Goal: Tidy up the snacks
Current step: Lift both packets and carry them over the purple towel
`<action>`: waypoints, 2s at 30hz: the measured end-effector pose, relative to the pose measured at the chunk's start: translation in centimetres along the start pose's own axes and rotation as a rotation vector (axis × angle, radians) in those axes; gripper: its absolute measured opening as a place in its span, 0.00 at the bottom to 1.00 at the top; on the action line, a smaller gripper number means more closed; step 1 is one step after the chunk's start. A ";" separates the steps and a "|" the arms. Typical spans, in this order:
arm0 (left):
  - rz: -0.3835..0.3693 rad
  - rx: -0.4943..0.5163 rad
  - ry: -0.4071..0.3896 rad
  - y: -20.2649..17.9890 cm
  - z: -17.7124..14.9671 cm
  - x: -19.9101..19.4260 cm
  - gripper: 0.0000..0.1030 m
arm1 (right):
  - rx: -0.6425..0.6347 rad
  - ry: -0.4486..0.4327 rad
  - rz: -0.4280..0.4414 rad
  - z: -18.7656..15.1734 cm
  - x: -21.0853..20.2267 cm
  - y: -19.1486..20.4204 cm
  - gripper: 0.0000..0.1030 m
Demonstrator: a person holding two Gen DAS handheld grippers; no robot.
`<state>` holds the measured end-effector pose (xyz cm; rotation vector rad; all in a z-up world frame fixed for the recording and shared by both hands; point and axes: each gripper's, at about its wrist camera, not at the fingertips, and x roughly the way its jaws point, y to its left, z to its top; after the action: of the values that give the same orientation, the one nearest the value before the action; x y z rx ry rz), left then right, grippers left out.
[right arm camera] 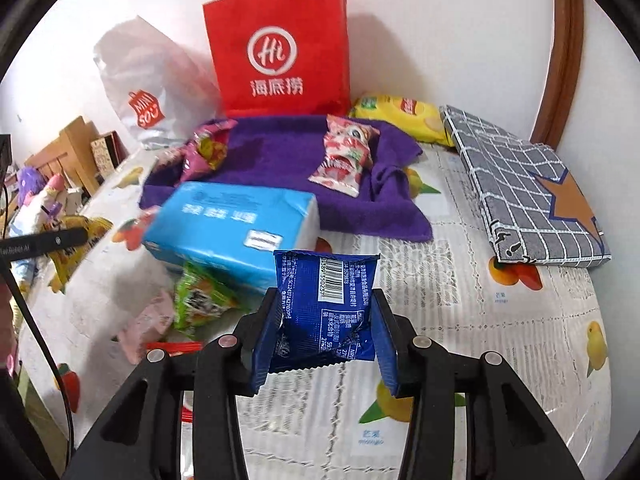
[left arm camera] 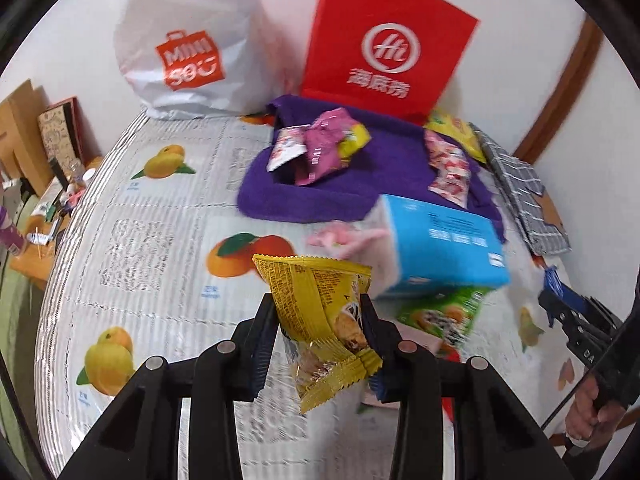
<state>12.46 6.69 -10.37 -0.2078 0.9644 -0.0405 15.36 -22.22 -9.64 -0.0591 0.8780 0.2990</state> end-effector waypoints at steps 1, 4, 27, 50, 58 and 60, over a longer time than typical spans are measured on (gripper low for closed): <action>-0.005 0.008 -0.003 -0.4 -0.1 -0.2 0.36 | 0.002 -0.008 -0.001 0.1 -0.4 0.1 0.42; -0.025 0.032 -0.018 -1.7 -0.2 -1.1 0.36 | 0.015 -0.024 -0.003 0.6 -1.3 0.3 0.42; -0.070 0.119 -0.133 -6.0 5.8 -6.9 0.36 | 0.048 -0.136 0.091 5.2 -3.5 1.9 0.42; -0.064 0.029 -0.155 -2.2 14.5 -1.2 0.36 | 0.004 -0.165 0.032 15.8 2.7 2.6 0.42; -0.104 -0.009 -0.140 -3.2 18.6 1.9 0.36 | 0.031 -0.153 0.035 19.0 5.8 2.0 0.42; -0.112 -0.012 -0.137 -3.7 19.4 2.6 0.36 | 0.048 -0.150 0.047 19.0 6.4 1.6 0.43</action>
<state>30.07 5.83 -1.09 -0.2720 0.8166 -0.1220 33.00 -15.89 -2.26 0.0280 0.7381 0.3224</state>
